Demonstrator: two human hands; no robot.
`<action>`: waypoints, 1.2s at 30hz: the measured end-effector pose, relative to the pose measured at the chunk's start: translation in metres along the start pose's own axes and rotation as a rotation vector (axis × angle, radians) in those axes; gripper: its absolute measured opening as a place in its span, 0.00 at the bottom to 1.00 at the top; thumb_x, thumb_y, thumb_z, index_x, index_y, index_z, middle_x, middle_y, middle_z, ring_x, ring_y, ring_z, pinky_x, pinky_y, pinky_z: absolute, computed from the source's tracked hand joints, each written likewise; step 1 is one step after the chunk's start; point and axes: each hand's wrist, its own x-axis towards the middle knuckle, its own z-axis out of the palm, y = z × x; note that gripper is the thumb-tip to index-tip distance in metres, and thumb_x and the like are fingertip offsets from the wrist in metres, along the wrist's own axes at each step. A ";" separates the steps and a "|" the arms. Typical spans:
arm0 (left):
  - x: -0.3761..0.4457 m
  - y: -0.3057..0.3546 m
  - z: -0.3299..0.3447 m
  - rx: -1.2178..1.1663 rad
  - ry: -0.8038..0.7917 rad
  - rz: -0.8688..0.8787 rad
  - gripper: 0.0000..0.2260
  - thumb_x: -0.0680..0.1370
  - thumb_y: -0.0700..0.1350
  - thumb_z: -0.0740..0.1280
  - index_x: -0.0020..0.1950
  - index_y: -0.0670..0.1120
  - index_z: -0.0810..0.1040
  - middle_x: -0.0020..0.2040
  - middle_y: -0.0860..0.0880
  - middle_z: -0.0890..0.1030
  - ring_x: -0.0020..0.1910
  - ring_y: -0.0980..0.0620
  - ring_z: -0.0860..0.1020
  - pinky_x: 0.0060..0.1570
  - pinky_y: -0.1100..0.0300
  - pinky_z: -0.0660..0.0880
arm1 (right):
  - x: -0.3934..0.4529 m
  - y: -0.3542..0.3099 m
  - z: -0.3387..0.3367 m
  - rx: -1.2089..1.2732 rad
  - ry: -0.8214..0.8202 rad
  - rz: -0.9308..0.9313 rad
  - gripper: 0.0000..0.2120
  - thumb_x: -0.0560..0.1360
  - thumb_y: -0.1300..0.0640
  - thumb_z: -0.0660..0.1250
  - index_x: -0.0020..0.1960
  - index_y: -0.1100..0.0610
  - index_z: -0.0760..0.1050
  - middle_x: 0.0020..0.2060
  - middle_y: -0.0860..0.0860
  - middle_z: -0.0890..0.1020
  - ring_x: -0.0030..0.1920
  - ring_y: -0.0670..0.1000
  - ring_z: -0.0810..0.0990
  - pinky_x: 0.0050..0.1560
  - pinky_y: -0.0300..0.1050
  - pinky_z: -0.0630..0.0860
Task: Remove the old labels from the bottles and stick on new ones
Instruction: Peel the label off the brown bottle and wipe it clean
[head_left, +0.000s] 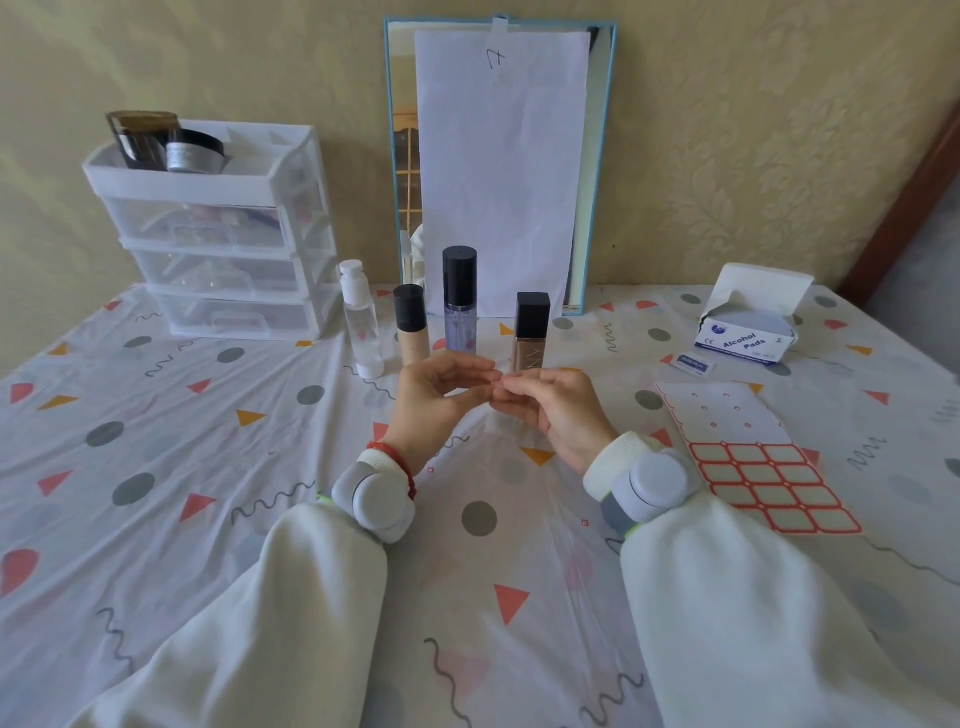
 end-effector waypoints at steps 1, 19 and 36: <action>0.000 0.000 0.000 -0.037 0.002 -0.024 0.09 0.71 0.33 0.73 0.50 0.35 0.81 0.46 0.40 0.84 0.46 0.46 0.84 0.51 0.56 0.80 | 0.000 0.000 -0.001 -0.011 0.004 -0.010 0.03 0.75 0.69 0.67 0.45 0.66 0.80 0.37 0.58 0.85 0.42 0.55 0.85 0.45 0.42 0.81; 0.001 0.001 0.000 -0.008 0.035 -0.077 0.06 0.74 0.34 0.70 0.50 0.36 0.82 0.43 0.44 0.83 0.40 0.55 0.82 0.46 0.63 0.78 | -0.005 0.002 0.006 -0.146 -0.005 -0.132 0.08 0.73 0.63 0.72 0.51 0.64 0.81 0.44 0.58 0.85 0.47 0.55 0.85 0.51 0.45 0.81; 0.000 0.002 0.000 0.015 0.005 -0.048 0.04 0.73 0.29 0.68 0.44 0.36 0.81 0.38 0.45 0.82 0.38 0.54 0.81 0.45 0.62 0.79 | -0.006 0.002 0.005 -0.185 -0.002 -0.099 0.03 0.71 0.66 0.73 0.44 0.62 0.81 0.40 0.57 0.85 0.44 0.55 0.85 0.51 0.44 0.81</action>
